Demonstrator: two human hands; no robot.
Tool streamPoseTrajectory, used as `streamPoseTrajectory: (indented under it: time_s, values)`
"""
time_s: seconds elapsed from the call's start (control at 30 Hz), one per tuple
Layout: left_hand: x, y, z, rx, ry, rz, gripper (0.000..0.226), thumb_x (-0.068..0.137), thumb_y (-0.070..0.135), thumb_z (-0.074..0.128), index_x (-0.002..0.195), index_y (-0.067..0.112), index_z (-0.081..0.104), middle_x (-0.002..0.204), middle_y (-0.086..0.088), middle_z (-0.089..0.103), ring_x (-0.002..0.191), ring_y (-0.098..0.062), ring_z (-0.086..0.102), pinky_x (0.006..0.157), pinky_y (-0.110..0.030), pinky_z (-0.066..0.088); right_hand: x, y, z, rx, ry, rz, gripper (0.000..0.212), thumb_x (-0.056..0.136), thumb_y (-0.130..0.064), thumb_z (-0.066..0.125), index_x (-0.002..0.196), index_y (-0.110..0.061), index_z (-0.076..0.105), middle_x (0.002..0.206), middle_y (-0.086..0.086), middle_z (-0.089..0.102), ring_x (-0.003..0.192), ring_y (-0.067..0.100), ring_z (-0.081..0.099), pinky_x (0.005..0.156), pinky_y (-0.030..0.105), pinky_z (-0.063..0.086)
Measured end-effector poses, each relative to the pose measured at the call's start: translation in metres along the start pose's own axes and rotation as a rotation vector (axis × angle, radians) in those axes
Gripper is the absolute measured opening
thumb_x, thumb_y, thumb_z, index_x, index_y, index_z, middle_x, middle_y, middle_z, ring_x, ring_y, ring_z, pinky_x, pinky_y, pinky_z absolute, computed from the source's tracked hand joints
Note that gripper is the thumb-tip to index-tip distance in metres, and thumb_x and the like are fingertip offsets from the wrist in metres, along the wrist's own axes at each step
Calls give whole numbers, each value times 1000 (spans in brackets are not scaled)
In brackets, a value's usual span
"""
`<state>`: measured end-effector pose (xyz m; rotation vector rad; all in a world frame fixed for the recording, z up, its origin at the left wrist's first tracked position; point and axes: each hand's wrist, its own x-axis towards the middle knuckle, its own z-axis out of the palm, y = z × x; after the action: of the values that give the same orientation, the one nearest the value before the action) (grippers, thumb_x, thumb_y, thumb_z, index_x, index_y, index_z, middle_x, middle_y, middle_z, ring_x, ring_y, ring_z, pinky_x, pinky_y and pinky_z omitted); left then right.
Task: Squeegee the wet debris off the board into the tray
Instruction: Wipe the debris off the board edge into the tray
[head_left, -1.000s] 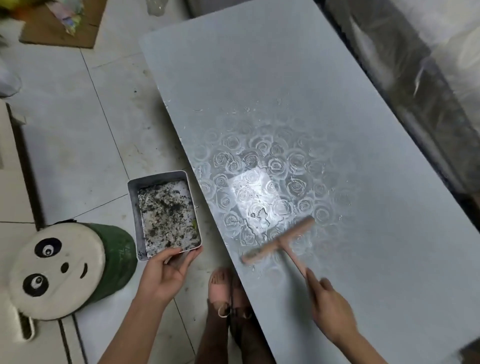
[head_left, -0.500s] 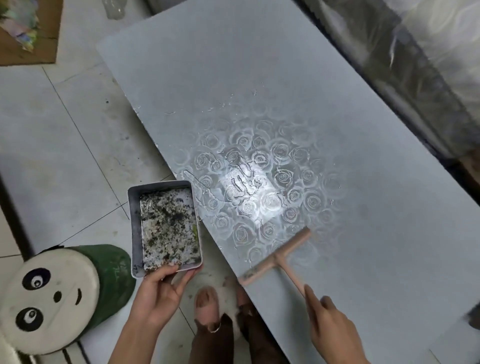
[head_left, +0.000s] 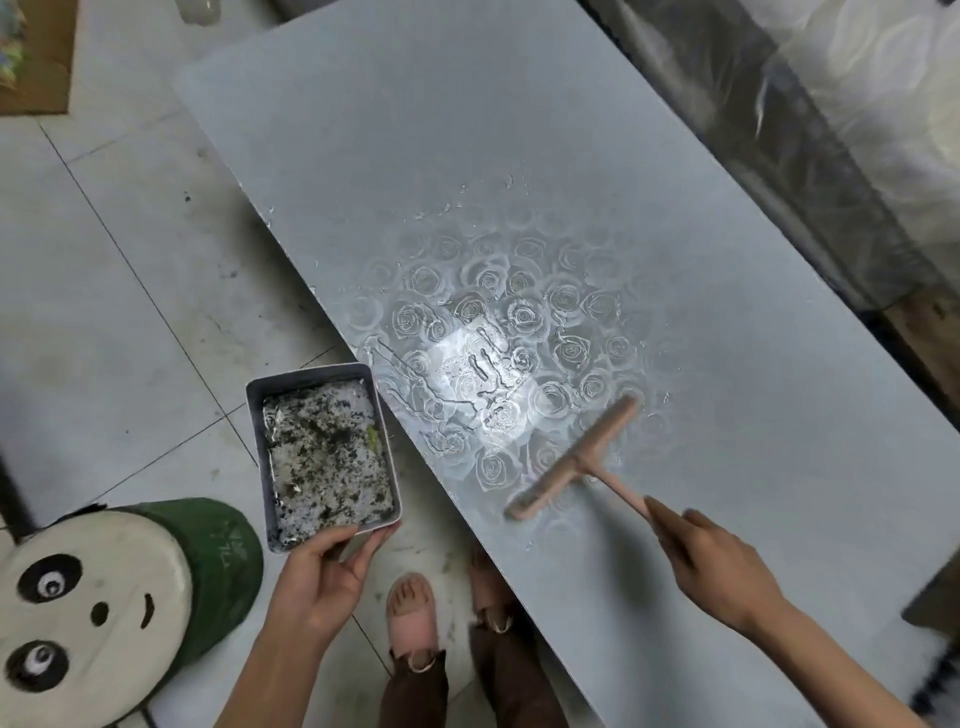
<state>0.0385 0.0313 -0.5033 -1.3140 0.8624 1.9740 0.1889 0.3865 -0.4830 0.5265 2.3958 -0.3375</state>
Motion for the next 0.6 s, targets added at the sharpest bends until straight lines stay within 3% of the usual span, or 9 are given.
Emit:
streamPoseTrajectory:
  time_s: [0.17, 0.33, 0.47, 0.6]
  values:
    - [28, 1, -8, -58, 62, -21, 15, 88, -11, 42, 92, -4, 56, 100, -30, 63, 86, -52, 65, 73, -41, 58, 25, -23, 7, 31, 30, -80, 45, 101, -37, 29, 145, -37, 26, 89, -4, 45, 83, 24, 58, 63, 34, 44]
    - [58, -4, -9, -134, 112, -21, 17, 91, -10, 38, 99, -8, 53, 103, -33, 58, 103, -52, 55, 92, -39, 51, 47, 6, -25, -50, 19, -186, 46, 98, -39, 37, 144, -41, 32, 86, -9, 45, 80, 22, 59, 60, 34, 44]
    - [78, -11, -12, -202, 137, -34, 21, 92, -10, 38, 108, -6, 52, 117, -31, 54, 117, -52, 49, 84, -41, 54, 48, 58, -57, -84, 23, -129, 45, 95, -37, 46, 140, -42, 42, 79, -9, 47, 68, 18, 56, 54, 31, 43]
    - [107, -19, -8, -264, 136, -23, 28, 92, -11, 36, 116, -7, 50, 122, -31, 51, 123, -52, 43, 85, -43, 53, 86, 37, -61, -142, 32, -246, 48, 94, -26, 55, 140, -35, 46, 77, -11, 45, 64, 20, 57, 49, 31, 42]
